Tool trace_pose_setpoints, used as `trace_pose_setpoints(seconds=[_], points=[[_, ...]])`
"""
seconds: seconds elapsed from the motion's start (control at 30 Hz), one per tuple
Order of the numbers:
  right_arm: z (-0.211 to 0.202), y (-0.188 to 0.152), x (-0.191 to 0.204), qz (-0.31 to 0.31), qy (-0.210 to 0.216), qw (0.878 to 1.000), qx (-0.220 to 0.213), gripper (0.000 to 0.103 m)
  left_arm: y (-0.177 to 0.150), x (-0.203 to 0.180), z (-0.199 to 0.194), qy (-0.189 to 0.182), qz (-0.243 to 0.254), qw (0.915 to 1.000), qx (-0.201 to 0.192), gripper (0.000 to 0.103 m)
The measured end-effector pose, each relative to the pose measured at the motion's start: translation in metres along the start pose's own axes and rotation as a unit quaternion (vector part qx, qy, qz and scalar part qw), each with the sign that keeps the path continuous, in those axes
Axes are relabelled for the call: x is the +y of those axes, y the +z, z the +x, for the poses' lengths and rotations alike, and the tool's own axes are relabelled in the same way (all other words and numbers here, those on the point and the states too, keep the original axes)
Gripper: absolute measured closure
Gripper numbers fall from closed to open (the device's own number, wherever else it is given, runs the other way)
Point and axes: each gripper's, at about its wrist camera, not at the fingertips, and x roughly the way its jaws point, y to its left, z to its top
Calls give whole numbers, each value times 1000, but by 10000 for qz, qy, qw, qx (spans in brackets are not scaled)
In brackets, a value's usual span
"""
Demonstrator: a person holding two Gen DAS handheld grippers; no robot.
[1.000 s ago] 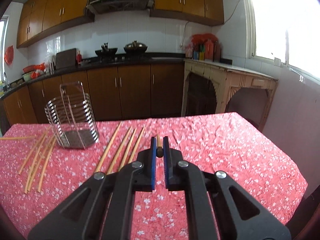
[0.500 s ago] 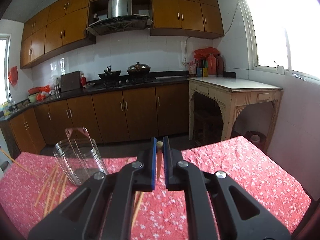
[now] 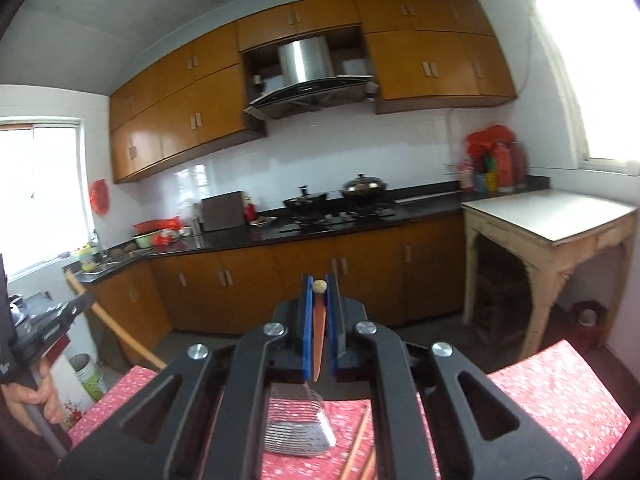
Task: Organize utensils
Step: 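Lift both held chopsticks upright and carry them over the wire basket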
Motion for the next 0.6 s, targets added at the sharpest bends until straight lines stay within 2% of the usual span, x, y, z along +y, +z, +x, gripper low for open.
trace_pose_setpoints(seconds=[0.13, 0.23, 0.43, 0.6], points=[[16, -6, 13, -31, 226, 9996, 163, 96, 3, -23, 10, -255, 17, 9997, 7, 97], [34, -14, 13, 49, 325, 9987, 379, 96, -7, -32, 26, -403, -34, 9990, 190, 97], [66, -42, 14, 117, 342, 9956, 859, 96, -31, -40, 60, -387, -94, 9974, 599, 97], [109, -62, -4, 481, 462, 9883, 1371, 96, -48, -43, 93, -292, -150, 9953, 914, 97]])
